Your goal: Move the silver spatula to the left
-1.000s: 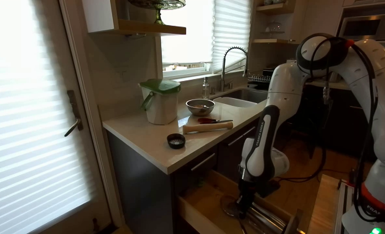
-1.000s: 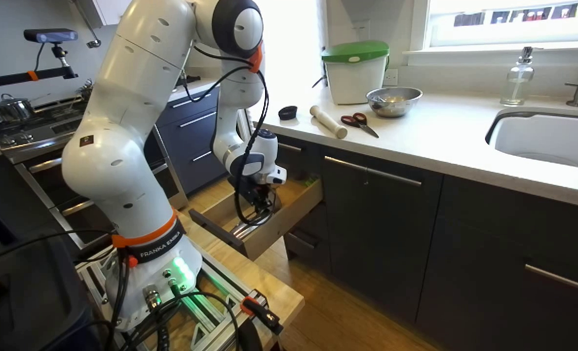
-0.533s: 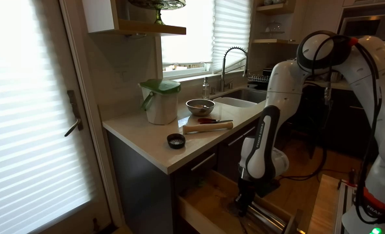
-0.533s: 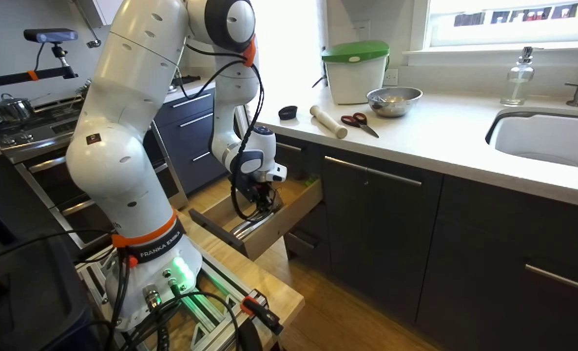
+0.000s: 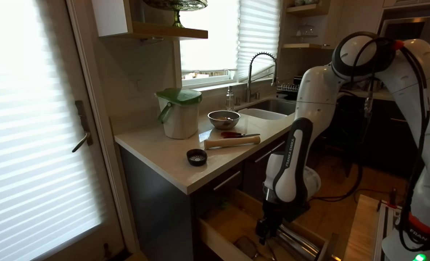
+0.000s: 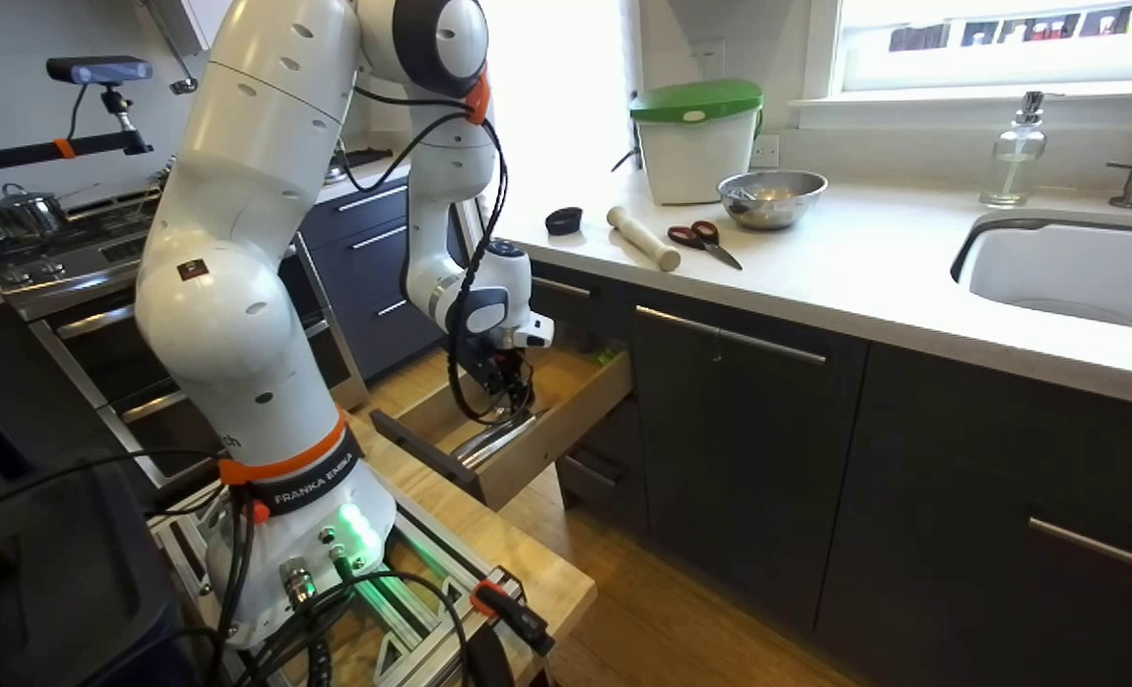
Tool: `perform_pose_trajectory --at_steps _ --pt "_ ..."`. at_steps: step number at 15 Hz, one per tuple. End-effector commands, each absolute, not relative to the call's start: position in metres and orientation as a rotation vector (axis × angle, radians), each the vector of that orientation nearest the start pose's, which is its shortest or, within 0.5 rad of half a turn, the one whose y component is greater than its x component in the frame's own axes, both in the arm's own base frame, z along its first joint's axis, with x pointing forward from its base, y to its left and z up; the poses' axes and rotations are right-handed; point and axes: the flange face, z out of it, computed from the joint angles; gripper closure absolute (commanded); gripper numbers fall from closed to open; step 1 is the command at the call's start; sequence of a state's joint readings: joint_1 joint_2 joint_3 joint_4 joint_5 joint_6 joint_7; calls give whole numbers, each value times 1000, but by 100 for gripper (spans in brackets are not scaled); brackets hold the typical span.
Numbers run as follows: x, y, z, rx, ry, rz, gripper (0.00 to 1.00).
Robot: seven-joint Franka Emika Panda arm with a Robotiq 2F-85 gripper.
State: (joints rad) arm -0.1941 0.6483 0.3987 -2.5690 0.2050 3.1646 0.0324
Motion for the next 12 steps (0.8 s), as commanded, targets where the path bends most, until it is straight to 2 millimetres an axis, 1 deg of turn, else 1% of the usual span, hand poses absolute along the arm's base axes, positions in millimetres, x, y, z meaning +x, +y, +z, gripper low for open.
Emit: perform_pose_trajectory --at_steps 1,6,9,12 --pt "387 91 54 -2926 165 92 0" --pt "386 98 57 -2907 139 89 0" --pt "387 102 66 -2874 152 59 0" --pt "388 103 83 -2831 184 -13 0"
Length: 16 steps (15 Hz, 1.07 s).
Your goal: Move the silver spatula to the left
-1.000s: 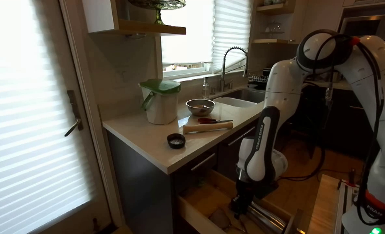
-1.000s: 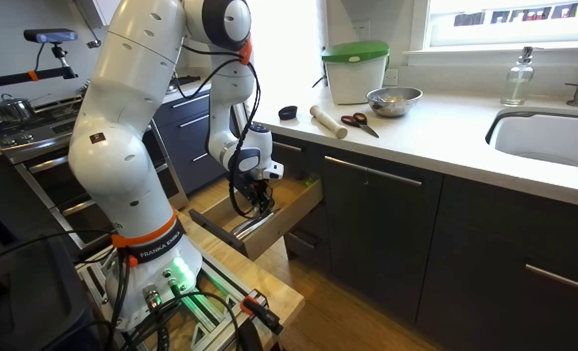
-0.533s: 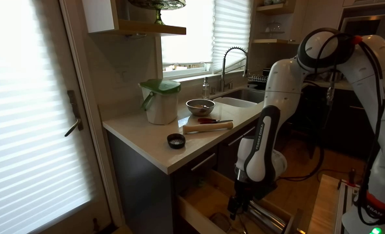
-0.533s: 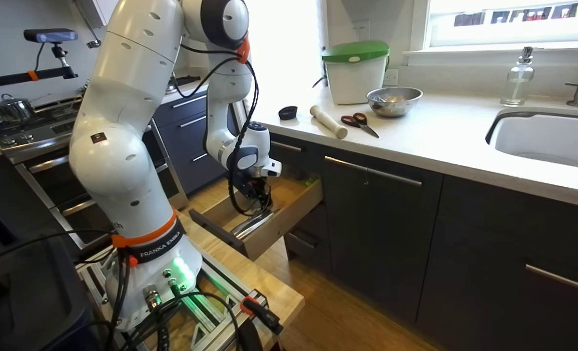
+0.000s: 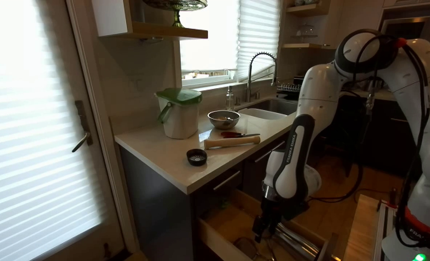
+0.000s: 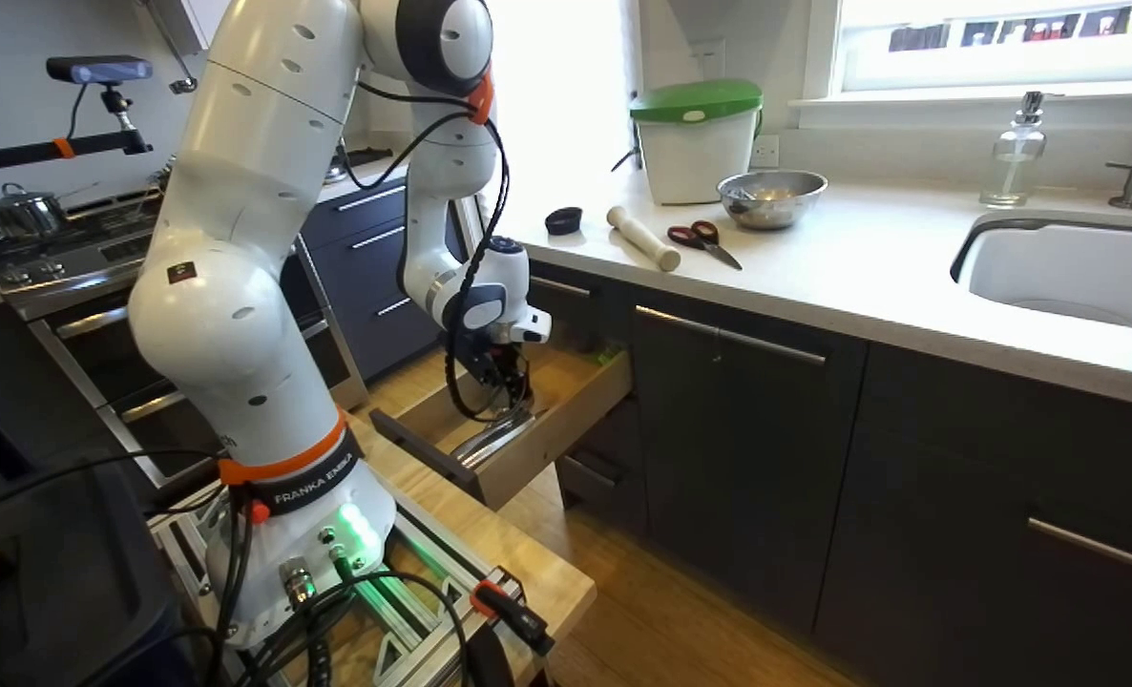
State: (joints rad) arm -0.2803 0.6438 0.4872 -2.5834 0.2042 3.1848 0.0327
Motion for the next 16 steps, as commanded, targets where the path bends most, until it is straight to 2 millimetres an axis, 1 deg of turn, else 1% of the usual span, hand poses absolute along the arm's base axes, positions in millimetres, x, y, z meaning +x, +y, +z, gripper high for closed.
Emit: perform_pose_trajectory --at_steps 1,5,10,16 --pt "388 103 89 -2818 190 -20 0" --pt "391 97 115 -2787 240 -108 0" --pt "395 77 152 -2772 310 -232 0" --pt "396 56 186 -2777 398 -334 0"
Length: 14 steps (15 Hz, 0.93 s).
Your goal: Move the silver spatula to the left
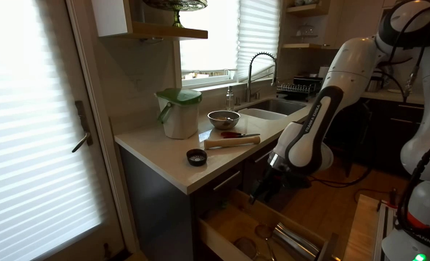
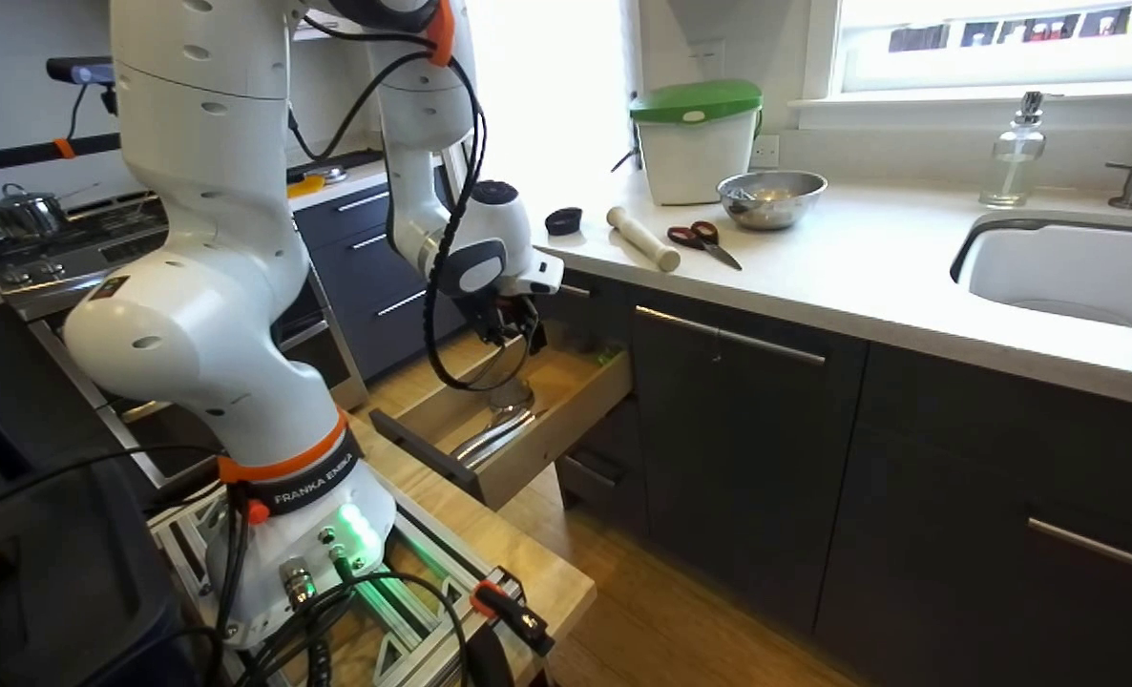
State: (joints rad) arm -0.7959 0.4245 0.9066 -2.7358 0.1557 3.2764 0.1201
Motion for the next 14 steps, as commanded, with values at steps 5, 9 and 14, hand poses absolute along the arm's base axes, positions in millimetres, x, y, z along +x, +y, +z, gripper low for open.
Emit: perform_pose_trajectory --at_steps 5,9,14 --pt "409 42 199 -2796 299 -373 0" --pt "412 24 195 -2808 83 -333 0" --pt "411 16 192 -2822 37 -336 0"
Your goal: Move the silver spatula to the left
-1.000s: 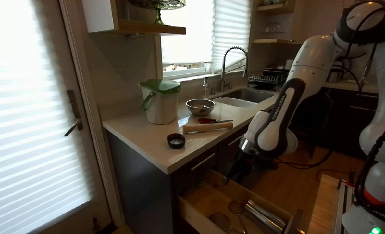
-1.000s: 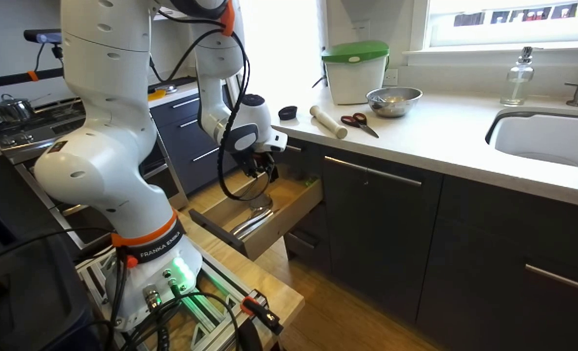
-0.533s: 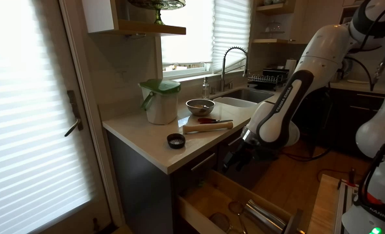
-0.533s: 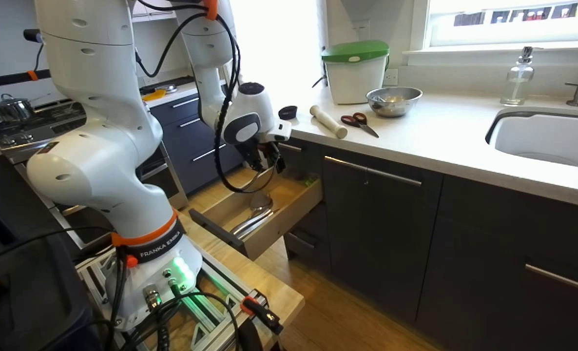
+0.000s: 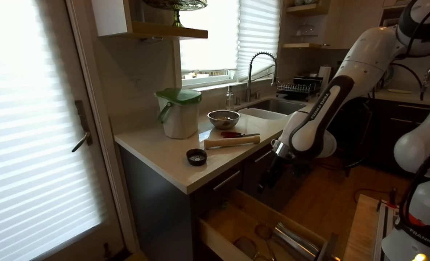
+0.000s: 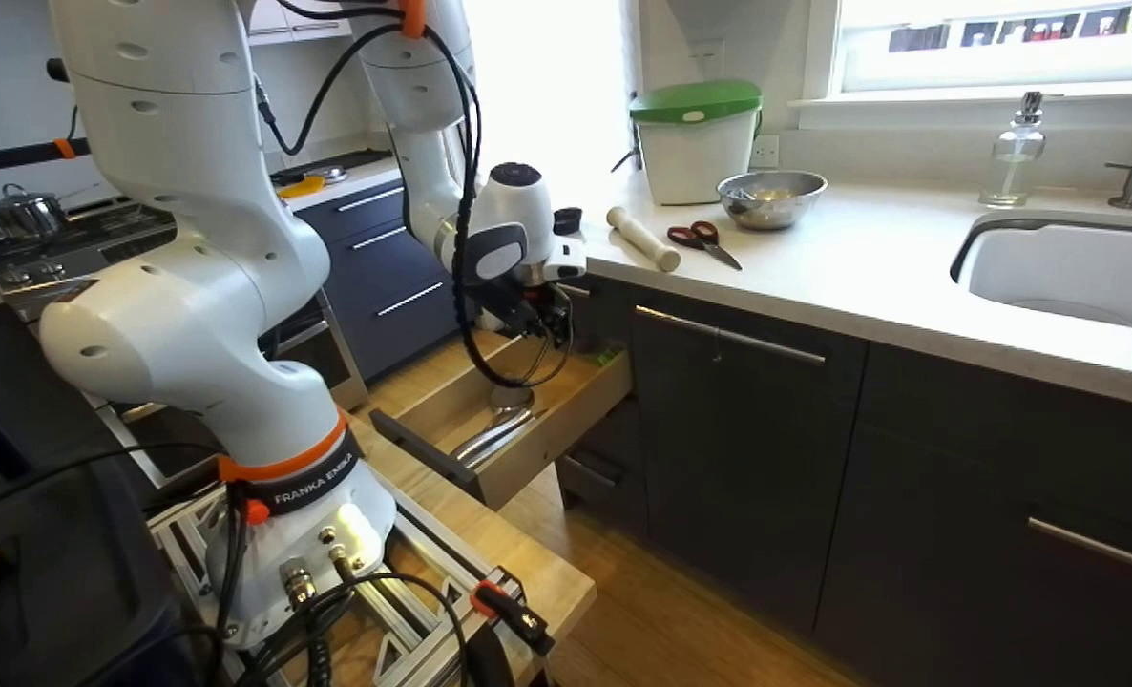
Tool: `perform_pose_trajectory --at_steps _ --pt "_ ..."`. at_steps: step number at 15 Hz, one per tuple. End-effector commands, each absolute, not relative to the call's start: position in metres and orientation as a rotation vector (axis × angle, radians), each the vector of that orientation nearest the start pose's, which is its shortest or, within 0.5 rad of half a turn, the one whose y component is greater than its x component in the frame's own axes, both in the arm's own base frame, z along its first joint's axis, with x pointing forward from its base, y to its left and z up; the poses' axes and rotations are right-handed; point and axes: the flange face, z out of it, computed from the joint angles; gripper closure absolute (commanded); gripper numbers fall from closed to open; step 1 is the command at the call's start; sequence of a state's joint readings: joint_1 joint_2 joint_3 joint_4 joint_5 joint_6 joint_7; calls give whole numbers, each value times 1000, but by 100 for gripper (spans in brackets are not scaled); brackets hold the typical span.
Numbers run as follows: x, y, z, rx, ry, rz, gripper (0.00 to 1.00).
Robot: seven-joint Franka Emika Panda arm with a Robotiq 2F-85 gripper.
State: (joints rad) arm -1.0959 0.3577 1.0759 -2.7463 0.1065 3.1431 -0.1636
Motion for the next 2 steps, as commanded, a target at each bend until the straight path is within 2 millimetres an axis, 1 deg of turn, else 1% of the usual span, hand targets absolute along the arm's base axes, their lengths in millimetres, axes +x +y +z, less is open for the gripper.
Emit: perform_pose_trajectory --at_steps 1,2 --pt "411 16 192 -2821 31 -335 0" --pt "411 17 192 -2820 26 -335 0"
